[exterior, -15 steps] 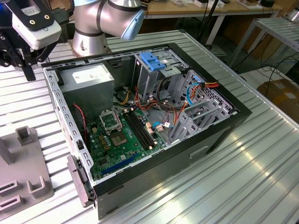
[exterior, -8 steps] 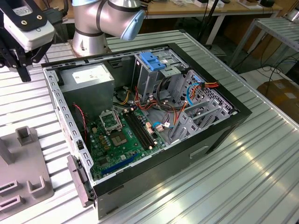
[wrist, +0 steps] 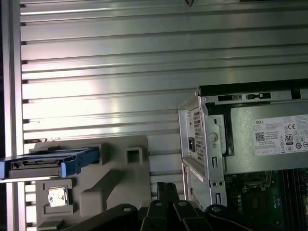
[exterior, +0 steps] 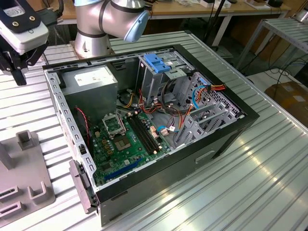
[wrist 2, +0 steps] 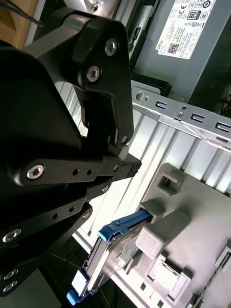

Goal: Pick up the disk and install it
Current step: 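Reach for the disk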

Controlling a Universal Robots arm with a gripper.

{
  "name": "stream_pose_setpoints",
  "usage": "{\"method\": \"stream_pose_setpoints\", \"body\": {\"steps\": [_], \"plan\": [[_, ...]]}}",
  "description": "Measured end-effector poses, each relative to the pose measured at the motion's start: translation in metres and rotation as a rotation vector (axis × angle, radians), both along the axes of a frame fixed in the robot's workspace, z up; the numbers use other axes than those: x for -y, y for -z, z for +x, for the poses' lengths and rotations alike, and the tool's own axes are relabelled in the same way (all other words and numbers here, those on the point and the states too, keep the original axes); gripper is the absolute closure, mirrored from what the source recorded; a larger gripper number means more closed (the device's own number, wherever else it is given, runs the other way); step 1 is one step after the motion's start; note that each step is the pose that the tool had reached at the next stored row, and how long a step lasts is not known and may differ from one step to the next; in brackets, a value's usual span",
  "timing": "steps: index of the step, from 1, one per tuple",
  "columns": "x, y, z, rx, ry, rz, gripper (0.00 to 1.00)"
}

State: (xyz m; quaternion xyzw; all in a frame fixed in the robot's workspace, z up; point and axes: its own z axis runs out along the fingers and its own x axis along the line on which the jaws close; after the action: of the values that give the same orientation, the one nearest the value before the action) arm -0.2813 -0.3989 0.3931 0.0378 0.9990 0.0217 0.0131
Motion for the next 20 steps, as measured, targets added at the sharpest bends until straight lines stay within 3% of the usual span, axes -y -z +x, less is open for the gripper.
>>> {"method": "stream_pose_setpoints", "body": {"steps": [14,16,20], "plan": [[0.0,0.0,-0.0209,0.0,0.0,0.0,0.9],[0.0,0.0,-0.0277,0.0,0.0,-0.0001,0.9],[0.0,0.0,-0.0339,0.0,0.0,0.0,0.9]]}}
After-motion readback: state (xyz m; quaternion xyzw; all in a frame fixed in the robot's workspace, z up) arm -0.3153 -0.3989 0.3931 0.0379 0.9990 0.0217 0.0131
